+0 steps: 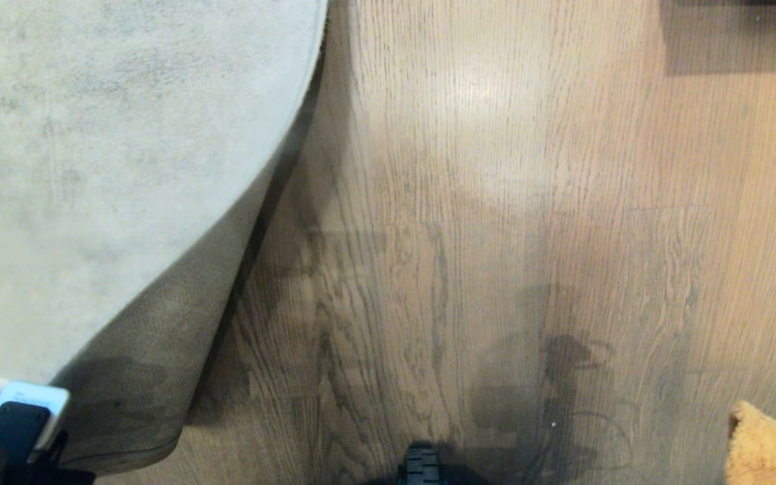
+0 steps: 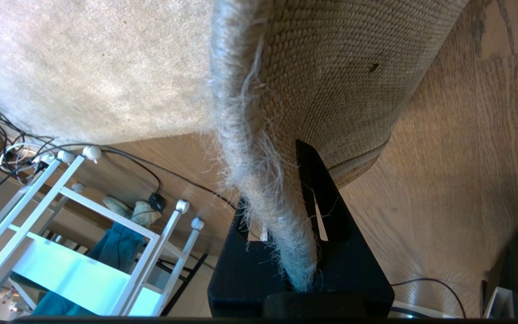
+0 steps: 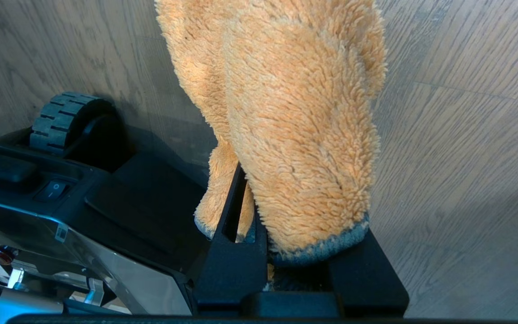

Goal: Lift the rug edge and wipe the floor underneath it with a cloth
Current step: Lay down the carpet

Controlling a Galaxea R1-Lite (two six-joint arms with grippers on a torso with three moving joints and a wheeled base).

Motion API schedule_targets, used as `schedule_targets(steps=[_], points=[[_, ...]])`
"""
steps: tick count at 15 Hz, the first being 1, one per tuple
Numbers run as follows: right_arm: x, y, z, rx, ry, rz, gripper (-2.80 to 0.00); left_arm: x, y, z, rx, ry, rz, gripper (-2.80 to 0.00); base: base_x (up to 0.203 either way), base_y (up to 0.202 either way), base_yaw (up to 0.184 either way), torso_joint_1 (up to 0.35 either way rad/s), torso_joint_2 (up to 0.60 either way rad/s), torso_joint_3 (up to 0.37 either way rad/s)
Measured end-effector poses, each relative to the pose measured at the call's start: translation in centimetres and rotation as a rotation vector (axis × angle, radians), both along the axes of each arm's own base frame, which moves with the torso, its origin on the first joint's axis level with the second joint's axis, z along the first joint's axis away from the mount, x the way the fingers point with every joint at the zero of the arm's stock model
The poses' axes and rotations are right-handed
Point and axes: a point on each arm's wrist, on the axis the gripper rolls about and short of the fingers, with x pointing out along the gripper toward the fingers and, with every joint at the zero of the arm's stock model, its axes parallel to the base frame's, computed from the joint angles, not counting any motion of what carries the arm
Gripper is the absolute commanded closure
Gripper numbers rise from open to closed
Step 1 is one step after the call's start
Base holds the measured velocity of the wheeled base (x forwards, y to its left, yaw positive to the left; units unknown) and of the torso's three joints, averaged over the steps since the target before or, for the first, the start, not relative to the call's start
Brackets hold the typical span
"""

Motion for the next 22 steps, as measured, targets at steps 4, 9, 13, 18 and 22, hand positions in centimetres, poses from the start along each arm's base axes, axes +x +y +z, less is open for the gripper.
schedule_targets(steps=[4, 9, 13, 18, 22], points=[[0.1, 0.0, 0.0, 0.001, 0.004, -0.134, 0.0, 0.1, 0.0, 0.1, 0.001, -0.005, 0.002, 0.0, 0.0, 0.0, 0.0, 0.0, 0.0, 0.0], [0.0, 0.0, 0.0, 0.002, -0.001, -0.169, 0.0, 0.1, -0.3, 0.1, -0.002, -0.003, -0.022, 0.0, 0.0, 0.0, 0.0, 0.0, 0.0, 0.0], [-0.2, 0.0, 0.0, 0.002, -0.024, -0.137, 0.0, 0.1, -0.3, 0.1, -0.002, -0.003, -0.023, 0.0, 0.0, 0.0, 0.0, 0.0, 0.0, 0.0], [-1.5, 0.0, -0.2, 0.015, -0.194, -0.104, 0.0, 0.1, -0.3, 0.1, -0.002, -0.003, -0.022, 0.0, 0.0, 0.0, 0.0, 0.0, 0.0, 0.0], [-2.0, 0.0, -0.3, 0.051, -0.261, -0.105, 0.0, 0.1, -0.3, 0.2, -0.003, -0.005, -0.021, 0.0, 0.0, 0.0, 0.0, 0.0, 0.0, 0.0]])
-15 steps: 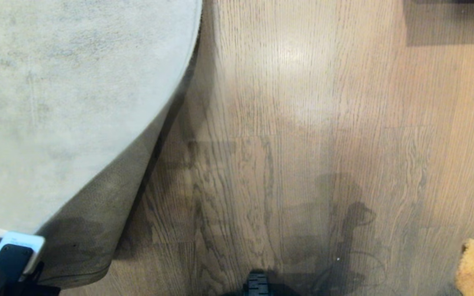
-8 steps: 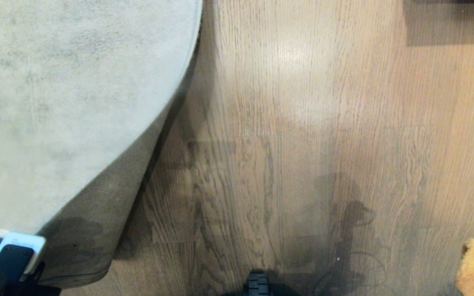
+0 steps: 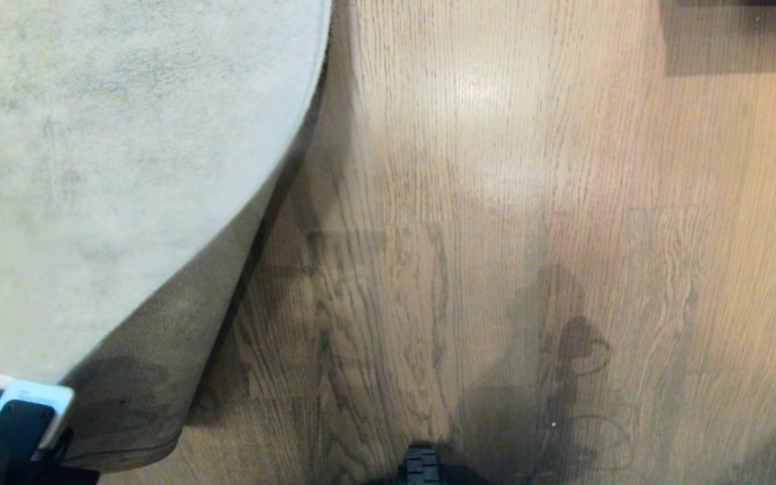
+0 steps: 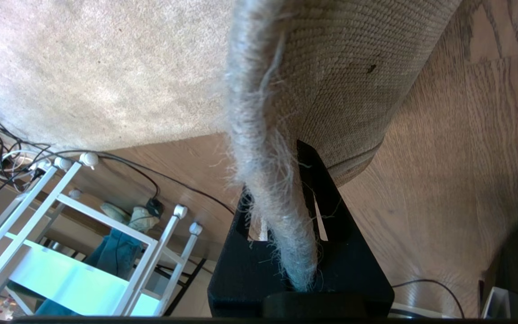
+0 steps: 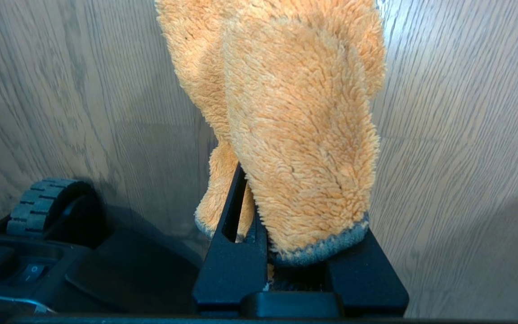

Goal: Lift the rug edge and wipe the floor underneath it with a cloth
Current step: Lay down the carpet

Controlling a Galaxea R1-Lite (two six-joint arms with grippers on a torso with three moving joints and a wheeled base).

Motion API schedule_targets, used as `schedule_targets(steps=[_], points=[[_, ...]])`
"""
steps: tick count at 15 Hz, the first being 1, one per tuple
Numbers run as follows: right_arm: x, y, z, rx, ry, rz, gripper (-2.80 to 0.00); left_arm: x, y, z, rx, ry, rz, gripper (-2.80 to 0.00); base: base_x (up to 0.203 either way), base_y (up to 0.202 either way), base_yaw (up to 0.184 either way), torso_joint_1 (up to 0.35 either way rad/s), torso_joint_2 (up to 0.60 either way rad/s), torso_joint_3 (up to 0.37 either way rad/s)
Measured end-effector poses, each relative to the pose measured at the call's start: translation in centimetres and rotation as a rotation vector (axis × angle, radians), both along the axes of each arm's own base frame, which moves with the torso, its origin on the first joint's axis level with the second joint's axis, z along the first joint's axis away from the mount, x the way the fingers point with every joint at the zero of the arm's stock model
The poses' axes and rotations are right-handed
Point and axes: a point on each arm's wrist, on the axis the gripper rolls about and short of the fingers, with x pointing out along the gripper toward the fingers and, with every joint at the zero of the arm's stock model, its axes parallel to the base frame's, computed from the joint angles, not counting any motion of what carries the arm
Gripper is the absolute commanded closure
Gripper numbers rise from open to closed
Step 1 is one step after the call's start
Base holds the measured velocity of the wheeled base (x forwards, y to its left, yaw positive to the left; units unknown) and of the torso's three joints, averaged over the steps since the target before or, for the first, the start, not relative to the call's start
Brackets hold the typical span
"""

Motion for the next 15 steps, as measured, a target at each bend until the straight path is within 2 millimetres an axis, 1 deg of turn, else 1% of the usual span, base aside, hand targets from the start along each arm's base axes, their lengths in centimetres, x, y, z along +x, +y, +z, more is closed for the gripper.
schedule_targets(steps=[9, 15], points=[[-0.13, 0.0, -0.04, 0.001, -0.018, -0.001, 0.0, 0.34, -0.2, 0.62, -0.017, -0.024, -0.005, 0.0, 0.0, 0.0, 0.0, 0.0, 0.0, 0.0], [-0.14, 0.0, -0.03, 0.001, -0.019, -0.001, 0.0, 0.16, -0.58, 0.56, -0.04, -0.019, -0.066, 0.0, 0.0, 0.0, 0.0, 0.0, 0.0, 0.0]])
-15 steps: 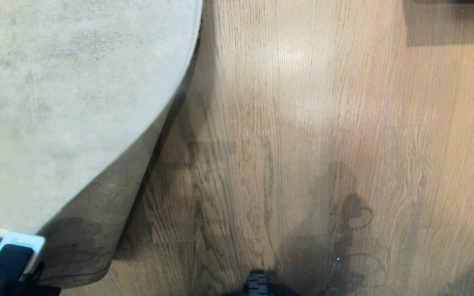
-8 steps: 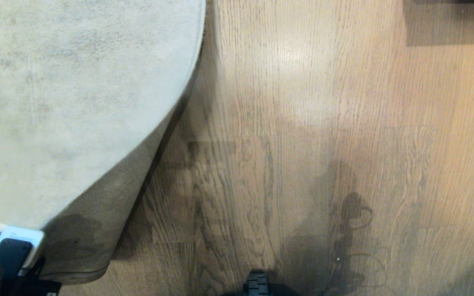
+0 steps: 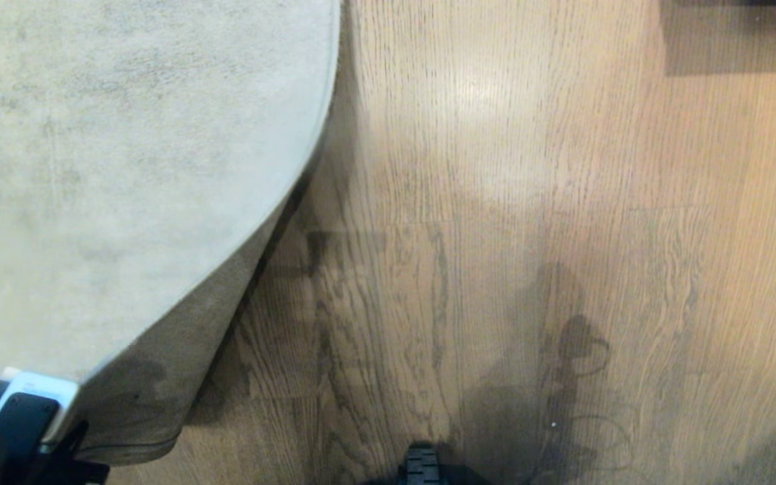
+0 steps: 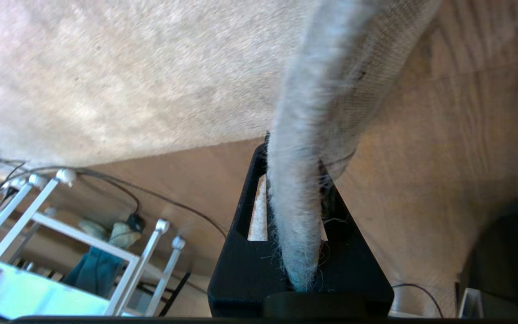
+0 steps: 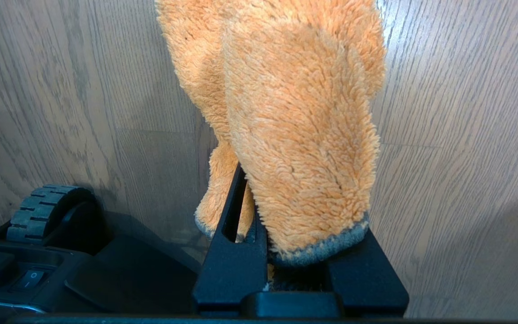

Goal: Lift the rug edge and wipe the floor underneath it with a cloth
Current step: Lay down the carpet

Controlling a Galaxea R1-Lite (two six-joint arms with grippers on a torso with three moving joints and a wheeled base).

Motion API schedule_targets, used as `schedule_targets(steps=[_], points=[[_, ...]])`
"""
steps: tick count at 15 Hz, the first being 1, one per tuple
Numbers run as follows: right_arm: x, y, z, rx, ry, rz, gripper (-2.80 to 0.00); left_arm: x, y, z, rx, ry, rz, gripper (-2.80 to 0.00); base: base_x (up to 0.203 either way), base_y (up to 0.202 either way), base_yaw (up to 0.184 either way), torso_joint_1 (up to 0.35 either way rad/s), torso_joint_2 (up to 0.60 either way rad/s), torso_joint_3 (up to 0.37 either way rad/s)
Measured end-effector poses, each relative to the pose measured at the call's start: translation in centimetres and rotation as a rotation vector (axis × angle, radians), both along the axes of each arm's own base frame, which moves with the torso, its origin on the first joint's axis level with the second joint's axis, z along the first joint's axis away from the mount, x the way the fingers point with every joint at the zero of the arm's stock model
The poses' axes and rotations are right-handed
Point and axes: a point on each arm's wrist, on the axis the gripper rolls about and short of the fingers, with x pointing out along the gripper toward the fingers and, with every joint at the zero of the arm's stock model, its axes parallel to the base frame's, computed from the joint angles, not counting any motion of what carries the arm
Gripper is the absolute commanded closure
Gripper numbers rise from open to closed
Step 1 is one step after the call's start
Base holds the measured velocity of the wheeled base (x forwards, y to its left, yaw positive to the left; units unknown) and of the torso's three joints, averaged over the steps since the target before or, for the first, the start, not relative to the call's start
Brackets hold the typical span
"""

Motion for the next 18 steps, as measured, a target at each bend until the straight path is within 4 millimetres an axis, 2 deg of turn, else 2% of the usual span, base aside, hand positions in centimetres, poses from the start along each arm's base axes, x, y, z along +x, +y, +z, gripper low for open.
schedule_targets(steps=[9, 10, 18], points=[[0.0, 0.0, 0.0, 0.0, 0.001, 0.001, 0.0, -0.54, 0.0, -0.47, -0.025, 0.007, -0.033, 0.0, 0.0, 0.0, 0.0, 0.0, 0.0, 0.0], [0.0, 0.0, 0.0, 0.0, 0.001, 0.0, 0.0, -0.6, 0.02, -0.5, -0.027, 0.008, -0.038, -2.8, 0.0, 0.0, 0.0, 0.0, 0.0, 0.0], [0.0, 0.0, 0.0, 0.0, 0.001, 0.0, 0.0, -0.56, -0.17, -0.22, -0.06, -0.006, -0.058, -2.8, 0.0, 0.0, 0.0, 0.0, 0.0, 0.0]])
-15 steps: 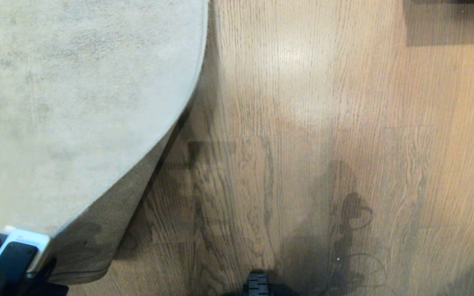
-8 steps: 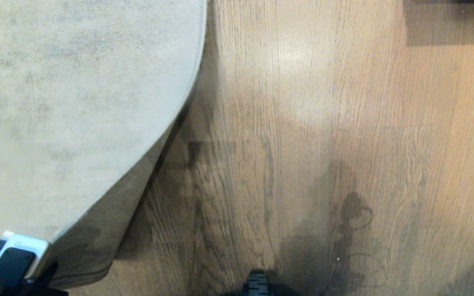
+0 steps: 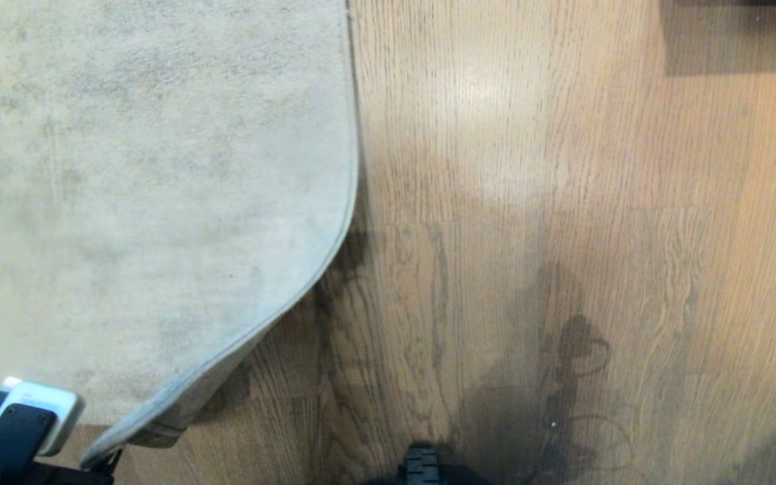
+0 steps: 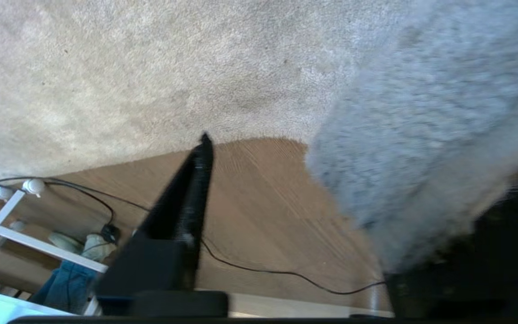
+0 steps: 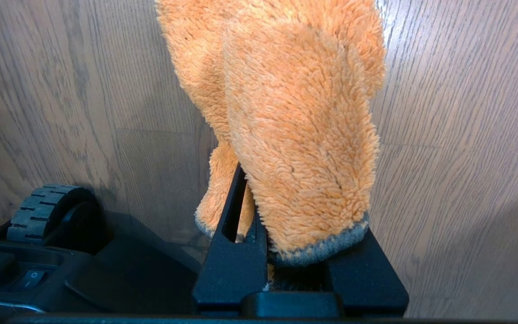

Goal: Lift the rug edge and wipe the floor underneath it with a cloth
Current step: Lay down the carpet

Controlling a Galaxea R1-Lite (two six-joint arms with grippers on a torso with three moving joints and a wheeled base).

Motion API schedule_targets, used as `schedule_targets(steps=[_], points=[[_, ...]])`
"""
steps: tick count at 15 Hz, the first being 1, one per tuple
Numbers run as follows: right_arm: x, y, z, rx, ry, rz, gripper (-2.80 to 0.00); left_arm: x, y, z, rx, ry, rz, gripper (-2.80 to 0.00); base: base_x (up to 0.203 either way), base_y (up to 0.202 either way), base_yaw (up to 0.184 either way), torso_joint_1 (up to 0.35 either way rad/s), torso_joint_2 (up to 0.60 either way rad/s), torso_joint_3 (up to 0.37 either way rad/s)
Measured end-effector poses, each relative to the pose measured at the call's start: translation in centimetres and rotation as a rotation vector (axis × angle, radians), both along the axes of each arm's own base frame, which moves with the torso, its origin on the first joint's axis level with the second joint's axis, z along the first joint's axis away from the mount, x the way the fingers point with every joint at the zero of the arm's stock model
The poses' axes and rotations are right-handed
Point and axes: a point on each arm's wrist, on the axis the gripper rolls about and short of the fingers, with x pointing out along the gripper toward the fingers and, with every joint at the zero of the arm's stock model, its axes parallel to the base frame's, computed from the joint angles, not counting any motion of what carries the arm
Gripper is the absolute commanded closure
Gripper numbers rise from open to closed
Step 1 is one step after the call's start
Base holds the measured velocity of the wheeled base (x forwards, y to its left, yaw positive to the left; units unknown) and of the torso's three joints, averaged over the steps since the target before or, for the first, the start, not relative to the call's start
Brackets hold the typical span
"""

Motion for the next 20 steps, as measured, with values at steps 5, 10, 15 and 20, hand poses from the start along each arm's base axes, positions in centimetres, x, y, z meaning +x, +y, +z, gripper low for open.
schedule_targets(steps=[5, 10, 15, 20], points=[[0.0, 0.0, 0.0, 0.0, 0.0, 0.0, 0.0, 0.3, -0.5, 0.8, -0.067, -0.043, -0.004, -2.8, 0.0, 0.0, 0.0, 0.0, 0.0, 0.0], [0.0, 0.0, 0.0, 0.0, 0.0, 0.0, 0.0, 0.5, -1.0, 2.0, -0.121, -0.092, -0.031, -2.8, 0.0, 0.0, 0.0, 0.0, 0.0, 0.0], [0.0, 0.0, 0.0, 0.0, 0.0, 0.0, 0.0, 0.8, -2.0, 3.8, -0.167, -0.146, -0.087, -2.8, 0.0, 0.0, 0.0, 0.0, 0.0, 0.0], [0.0, 0.0, 0.0, 0.0, 0.0, 0.0, 0.0, 0.9, -2.6, 4.8, -0.193, -0.173, -0.125, -2.8, 0.0, 0.0, 0.0, 0.0, 0.0, 0.0]])
